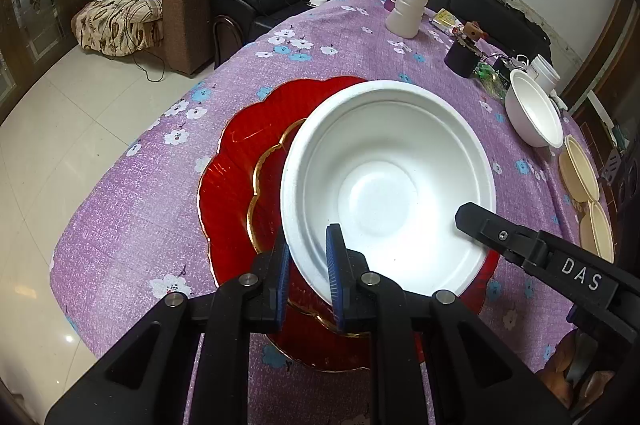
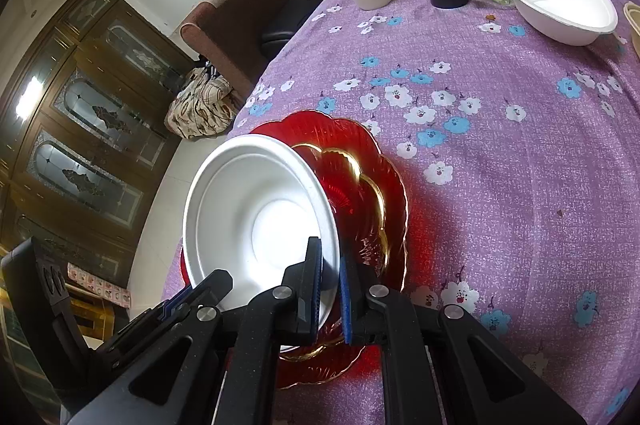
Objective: Organize plates and bowls
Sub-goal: 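Carry the large white foam bowl over the red plate stack, then lower the white bowl onto the red plates and open both grippers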
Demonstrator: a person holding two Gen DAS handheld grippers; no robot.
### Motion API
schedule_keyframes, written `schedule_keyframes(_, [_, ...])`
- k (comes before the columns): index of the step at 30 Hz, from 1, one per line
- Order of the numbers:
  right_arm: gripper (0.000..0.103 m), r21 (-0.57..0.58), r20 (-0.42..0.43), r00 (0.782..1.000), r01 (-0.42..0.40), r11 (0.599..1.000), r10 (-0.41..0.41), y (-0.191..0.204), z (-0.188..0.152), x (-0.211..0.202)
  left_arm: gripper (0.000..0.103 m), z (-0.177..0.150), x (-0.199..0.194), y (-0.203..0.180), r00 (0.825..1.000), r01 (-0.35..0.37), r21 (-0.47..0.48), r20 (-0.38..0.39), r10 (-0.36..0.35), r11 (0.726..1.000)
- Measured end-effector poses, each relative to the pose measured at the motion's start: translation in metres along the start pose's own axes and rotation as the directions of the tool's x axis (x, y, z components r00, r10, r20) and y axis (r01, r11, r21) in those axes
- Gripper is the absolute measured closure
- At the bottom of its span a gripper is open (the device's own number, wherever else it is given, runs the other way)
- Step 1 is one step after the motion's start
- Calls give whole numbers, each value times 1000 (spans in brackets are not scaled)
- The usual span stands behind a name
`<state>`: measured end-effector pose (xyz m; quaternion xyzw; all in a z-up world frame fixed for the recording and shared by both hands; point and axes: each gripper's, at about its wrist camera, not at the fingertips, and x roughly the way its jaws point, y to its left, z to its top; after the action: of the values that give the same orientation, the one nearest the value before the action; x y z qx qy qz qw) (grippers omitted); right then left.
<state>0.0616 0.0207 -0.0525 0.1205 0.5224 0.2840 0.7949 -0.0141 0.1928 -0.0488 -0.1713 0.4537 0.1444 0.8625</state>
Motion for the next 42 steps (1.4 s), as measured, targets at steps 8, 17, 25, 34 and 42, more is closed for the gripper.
schedule_keyframes(8, [95,-1,-10,1000,3,1000,-3,1,-1,2,88,-2,2,2,1000,-5,-5,-10,5,1000])
schedule_keyframes(17, [94,-13,-12,1000,16,1000,-16,3,0,3,88,0,3,3,1000,-11,-2,-18,11,1000])
schedule_keyframes(25, [91,-22,-7,1000,20,1000,-20,3,1,1,88,1,3,1,1000,-18,-10,-22,17,1000])
schedule_keyframes(34, [73,-17,23,1000,19,1000,-19,0,2,-9,42,2,-1,6,999,-18,-59,-31,16,998])
schedule_keyframes(42, [31,42,114,992,-65,997,60,-13,3,-38,31,7,-26,17,999,-4,-151,38,10,989])
